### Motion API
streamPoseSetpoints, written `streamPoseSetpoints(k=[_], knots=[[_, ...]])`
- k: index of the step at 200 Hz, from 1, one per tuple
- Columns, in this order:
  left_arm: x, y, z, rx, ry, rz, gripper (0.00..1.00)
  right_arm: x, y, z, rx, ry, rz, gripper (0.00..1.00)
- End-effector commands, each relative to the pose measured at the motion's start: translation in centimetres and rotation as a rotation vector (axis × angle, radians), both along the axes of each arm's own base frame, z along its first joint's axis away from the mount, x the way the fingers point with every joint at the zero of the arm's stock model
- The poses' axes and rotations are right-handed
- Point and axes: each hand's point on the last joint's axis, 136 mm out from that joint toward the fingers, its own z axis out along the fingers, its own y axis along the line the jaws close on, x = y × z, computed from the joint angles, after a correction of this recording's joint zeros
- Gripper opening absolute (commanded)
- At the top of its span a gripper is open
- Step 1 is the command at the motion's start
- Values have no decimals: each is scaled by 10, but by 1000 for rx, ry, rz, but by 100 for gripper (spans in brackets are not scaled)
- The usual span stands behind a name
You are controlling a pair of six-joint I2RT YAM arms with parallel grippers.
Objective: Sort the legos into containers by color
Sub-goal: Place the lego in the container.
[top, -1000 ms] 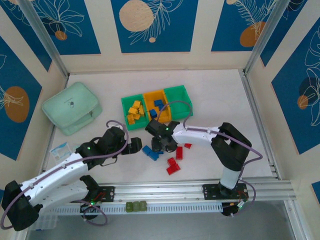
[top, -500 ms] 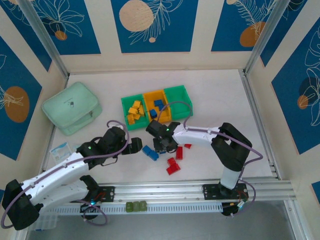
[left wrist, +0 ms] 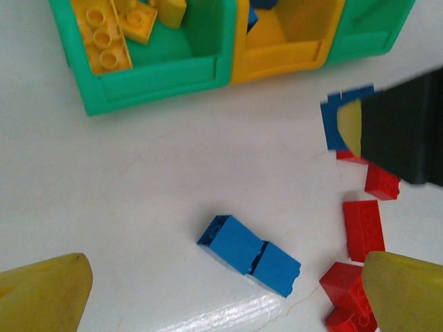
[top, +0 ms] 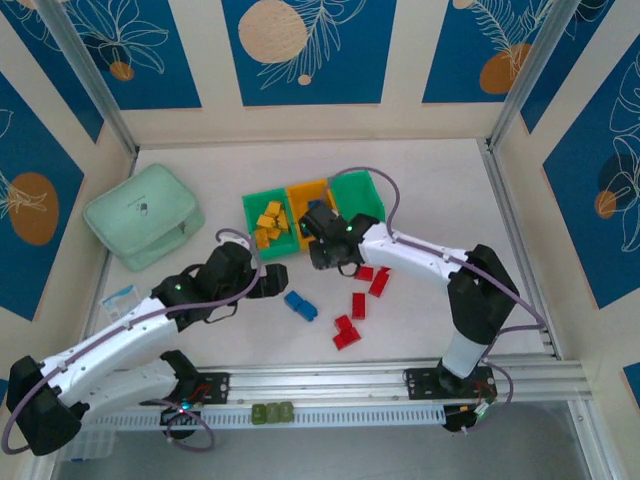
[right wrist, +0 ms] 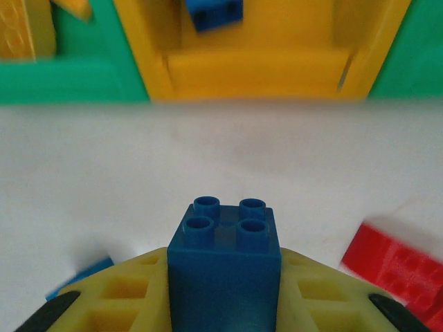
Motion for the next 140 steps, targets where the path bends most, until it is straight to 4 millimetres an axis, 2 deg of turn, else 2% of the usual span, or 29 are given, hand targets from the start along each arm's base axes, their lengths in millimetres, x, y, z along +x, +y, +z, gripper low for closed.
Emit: streamPoseSetpoints(k=[1, 35, 81, 103, 120, 140], knots=[[12, 4, 16, 40, -60, -4, 99, 31, 2, 8, -33, -60, 40, 32], [24, 9, 14, 47, -51, 14, 99, 76, 13, 8, -14, -82, 48, 32], [35, 15, 5, 29, -18, 36, 99, 126, 19, -7, -40, -92, 45, 33], [37, 19, 2, 24, -9, 48, 99, 141, 19, -16, -56, -84, 40, 34], [38, 21, 2, 19, -4, 54, 99, 147, 20, -17, -51, -76, 43, 42], [39, 22, 2, 7, -4, 56, 99, 147, 23, -12, -22, -78, 40, 47]])
